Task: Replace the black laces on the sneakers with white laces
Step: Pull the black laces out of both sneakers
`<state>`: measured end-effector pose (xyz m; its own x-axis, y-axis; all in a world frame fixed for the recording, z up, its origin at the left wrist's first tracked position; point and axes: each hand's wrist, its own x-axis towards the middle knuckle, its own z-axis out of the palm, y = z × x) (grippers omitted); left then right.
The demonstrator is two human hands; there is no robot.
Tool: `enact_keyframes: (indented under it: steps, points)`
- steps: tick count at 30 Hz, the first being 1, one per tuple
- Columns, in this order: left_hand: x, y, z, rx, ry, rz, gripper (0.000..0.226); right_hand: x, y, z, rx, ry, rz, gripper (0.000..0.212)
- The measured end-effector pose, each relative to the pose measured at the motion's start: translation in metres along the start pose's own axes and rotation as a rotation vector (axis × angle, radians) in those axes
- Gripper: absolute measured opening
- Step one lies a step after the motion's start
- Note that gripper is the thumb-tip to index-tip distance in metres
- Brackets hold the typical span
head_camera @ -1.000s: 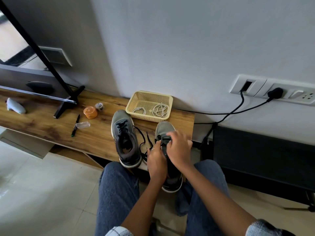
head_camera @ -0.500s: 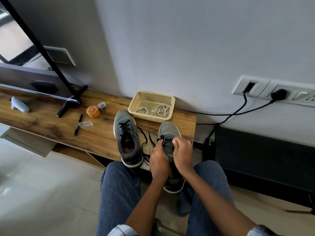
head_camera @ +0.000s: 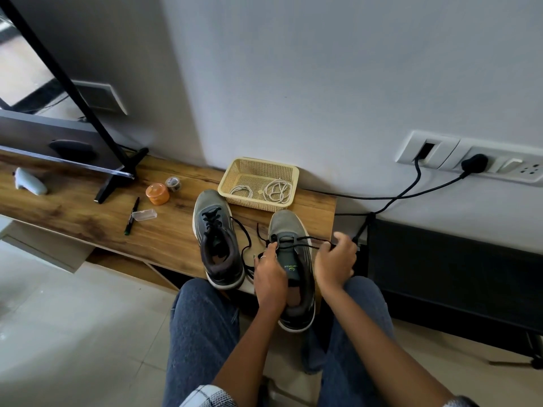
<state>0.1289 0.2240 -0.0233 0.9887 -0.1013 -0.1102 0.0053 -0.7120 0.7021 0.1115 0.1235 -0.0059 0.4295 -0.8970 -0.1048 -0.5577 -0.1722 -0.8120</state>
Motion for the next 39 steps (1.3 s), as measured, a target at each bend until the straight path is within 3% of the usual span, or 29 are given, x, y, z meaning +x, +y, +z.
enact_keyframes:
  steps: [2,4,6,9,12,22,27,31,32,34,36,39]
  points:
    - [0.000,0.000,0.001,0.000,-0.006,0.003,0.050,-0.008,-0.003,0.002,-0.183,0.022,-0.366,0.032]
    - [-0.002,0.002,0.000,-0.004,-0.009,0.025,0.048,-0.012,-0.007,0.007,-0.361,-0.135,-0.617,0.030]
    - [-0.003,0.002,-0.003,-0.025,-0.014,0.033,0.043,-0.014,-0.009,0.014,-0.599,-0.329,-0.748,0.027]
    - [-0.003,0.001,-0.005,-0.028,-0.032,0.051,0.042,-0.014,-0.009,0.023,-0.817,-0.415,-0.773,0.025]
    - [-0.003,0.000,-0.005,-0.011,-0.032,0.071,0.043,-0.011,-0.013,0.027,-0.779,-0.439,-0.708,0.020]
    - [0.002,0.000,0.000,0.082,-0.083,0.033,0.055,-0.007,0.012,0.015,0.087,-0.164,-0.429,0.021]
    - [0.002,0.001,0.001,0.073,-0.070,0.030,0.057,0.009,0.011,-0.001,0.491,0.073,0.109,0.028]
    - [0.001,0.002,0.000,0.060,-0.048,0.045,0.057,0.018,0.005,-0.010,0.782,0.206,0.419,0.015]
    - [0.001,0.001,0.000,0.063,-0.048,0.048,0.056,0.019,0.005,-0.011,0.724,0.200,0.407,0.015]
    - [0.002,0.000,-0.001,0.072,-0.049,0.053,0.056,0.018,0.005,-0.011,0.382,0.120,0.274,0.019]
    - [0.002,0.000,-0.001,0.089,-0.047,0.062,0.057,0.010,0.004,-0.011,0.023,0.053,0.024,0.027]
    - [-0.002,0.003,-0.002,0.129,-0.052,0.091,0.055,-0.004,0.001,-0.008,-0.204,-0.045,-0.445,0.035]
